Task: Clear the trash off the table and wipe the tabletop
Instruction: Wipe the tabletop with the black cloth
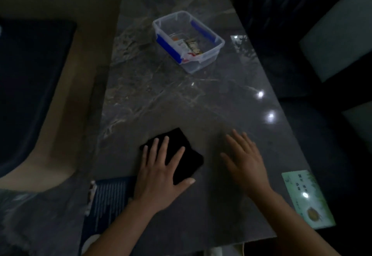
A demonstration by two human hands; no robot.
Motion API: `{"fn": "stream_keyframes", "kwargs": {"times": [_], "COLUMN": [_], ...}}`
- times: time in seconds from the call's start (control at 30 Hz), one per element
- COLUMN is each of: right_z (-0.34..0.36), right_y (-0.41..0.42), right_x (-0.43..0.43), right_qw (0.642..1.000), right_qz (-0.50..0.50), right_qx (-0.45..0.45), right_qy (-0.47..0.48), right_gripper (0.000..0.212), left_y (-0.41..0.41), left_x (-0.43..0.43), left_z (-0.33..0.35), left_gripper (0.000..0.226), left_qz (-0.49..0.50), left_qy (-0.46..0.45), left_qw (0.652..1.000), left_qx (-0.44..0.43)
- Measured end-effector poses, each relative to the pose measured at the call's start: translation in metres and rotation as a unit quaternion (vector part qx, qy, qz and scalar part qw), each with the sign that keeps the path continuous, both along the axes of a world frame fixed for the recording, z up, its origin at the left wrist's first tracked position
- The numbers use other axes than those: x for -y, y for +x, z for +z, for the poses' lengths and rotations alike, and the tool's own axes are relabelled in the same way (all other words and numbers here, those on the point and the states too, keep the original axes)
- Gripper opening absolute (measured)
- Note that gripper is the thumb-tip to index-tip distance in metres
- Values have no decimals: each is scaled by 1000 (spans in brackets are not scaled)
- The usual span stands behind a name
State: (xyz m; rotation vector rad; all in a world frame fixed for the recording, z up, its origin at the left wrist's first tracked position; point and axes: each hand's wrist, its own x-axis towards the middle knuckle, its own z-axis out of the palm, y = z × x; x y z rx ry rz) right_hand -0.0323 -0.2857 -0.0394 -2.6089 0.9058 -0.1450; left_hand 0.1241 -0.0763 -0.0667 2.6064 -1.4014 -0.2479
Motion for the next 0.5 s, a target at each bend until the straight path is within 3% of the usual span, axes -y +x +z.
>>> {"fn": "stream_keyframes", "kwargs": {"times": [0.17,0.5], "right_z": [-15,-36], "right_y": [-59,-57], "right_x": [51,59], "right_qw": [984,991], "right_qz": [-41,-51], "right_qx": [-167,-109], "right_qy": [-40,-50], "right_gripper": [76,78], "left_y": [9,22], "left_x": [47,253], "left_z": [-8,-6], "left_gripper": [81,78], "left_qz": [-9,-71], "left_qy": [26,36], "left_qw": [999,995], "left_qx": [33,65]}}
